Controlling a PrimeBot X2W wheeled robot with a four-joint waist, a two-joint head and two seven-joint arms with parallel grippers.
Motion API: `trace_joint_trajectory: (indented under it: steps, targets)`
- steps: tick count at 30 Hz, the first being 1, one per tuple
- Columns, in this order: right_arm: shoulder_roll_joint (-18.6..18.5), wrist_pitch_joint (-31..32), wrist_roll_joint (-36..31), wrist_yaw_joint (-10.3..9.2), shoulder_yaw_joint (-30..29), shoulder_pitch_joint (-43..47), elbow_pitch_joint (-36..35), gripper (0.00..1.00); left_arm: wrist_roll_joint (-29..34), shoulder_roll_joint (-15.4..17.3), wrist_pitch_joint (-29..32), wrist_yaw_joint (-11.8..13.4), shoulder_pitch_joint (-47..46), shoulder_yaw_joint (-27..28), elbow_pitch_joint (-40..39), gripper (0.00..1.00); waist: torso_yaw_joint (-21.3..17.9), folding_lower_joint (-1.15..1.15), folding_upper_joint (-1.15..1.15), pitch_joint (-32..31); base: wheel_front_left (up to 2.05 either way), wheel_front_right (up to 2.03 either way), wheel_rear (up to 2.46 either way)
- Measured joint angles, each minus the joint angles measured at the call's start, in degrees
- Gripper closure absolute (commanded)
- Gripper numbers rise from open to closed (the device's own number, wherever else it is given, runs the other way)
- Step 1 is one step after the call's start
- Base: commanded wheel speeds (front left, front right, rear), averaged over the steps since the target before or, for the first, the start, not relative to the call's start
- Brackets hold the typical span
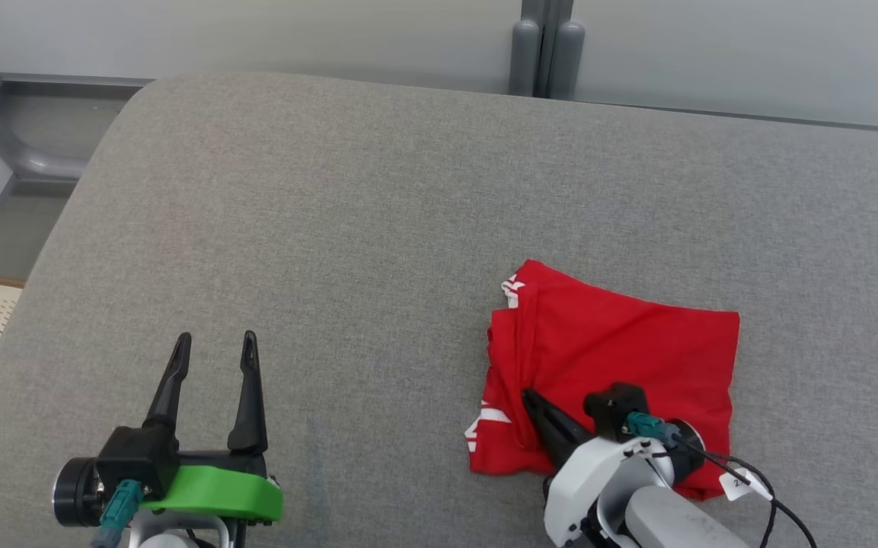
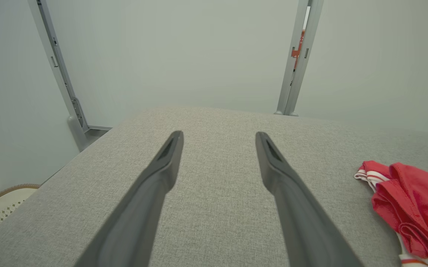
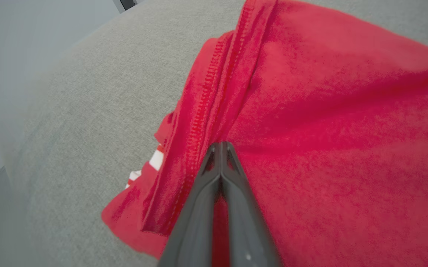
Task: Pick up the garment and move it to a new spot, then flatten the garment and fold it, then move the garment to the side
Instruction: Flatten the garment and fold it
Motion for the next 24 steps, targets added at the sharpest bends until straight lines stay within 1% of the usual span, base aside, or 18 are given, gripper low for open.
trace_joint_trajectory:
  steps: [3,5,8,10,13,16,20,24]
  targets:
    - [0.1,0.0,1.9,0.01,2.9,0.0,-2.3,1.00,-0.1,0.0,0.0,0.0,0.0,0.0,0.0,0.00,0.0,0.00,0.00,-0.1,0.00,0.00,0.00]
    - [0.2,0.0,2.6,0.02,3.6,0.0,-3.3,1.00,-0.1,0.0,0.0,0.0,0.0,0.0,-0.1,0.00,-0.1,0.00,0.00,-0.2,0.00,0.00,0.00]
    - [0.2,0.0,3.3,0.02,3.8,-0.1,-4.1,1.00,-0.1,0.0,0.0,0.0,0.0,0.0,-0.1,0.00,-0.5,0.00,0.00,-0.2,0.00,0.00,0.00]
    - [0.2,0.0,3.6,0.02,3.0,-0.3,-4.7,1.00,-0.1,0.0,0.0,0.2,0.0,0.1,-0.1,0.00,-0.8,0.00,0.00,-0.3,0.00,0.00,0.00]
    - [0.2,0.0,3.6,0.02,-0.6,-0.5,-6.5,1.00,-0.1,0.0,0.0,0.3,0.2,0.3,-0.1,0.00,-1.7,0.00,0.00,-0.6,0.00,0.00,0.00]
    - [0.0,0.0,2.1,0.02,-5.0,-0.4,-8.8,1.00,0.0,0.0,0.0,0.3,0.3,0.7,-0.2,0.00,-2.9,0.00,0.00,-0.8,0.00,0.00,0.00]
    - [-1.9,0.0,0.0,0.02,-11.1,1.6,-13.0,1.00,0.4,0.0,0.0,0.2,0.3,1.6,-0.2,0.00,-4.9,0.00,0.00,-1.3,0.00,0.00,0.00]
    - [-4.2,0.0,-1.8,0.02,-15.8,4.4,-17.2,1.00,0.7,0.0,0.0,0.1,0.5,2.4,0.2,0.00,-7.0,0.00,0.00,-2.0,0.00,0.00,0.00]
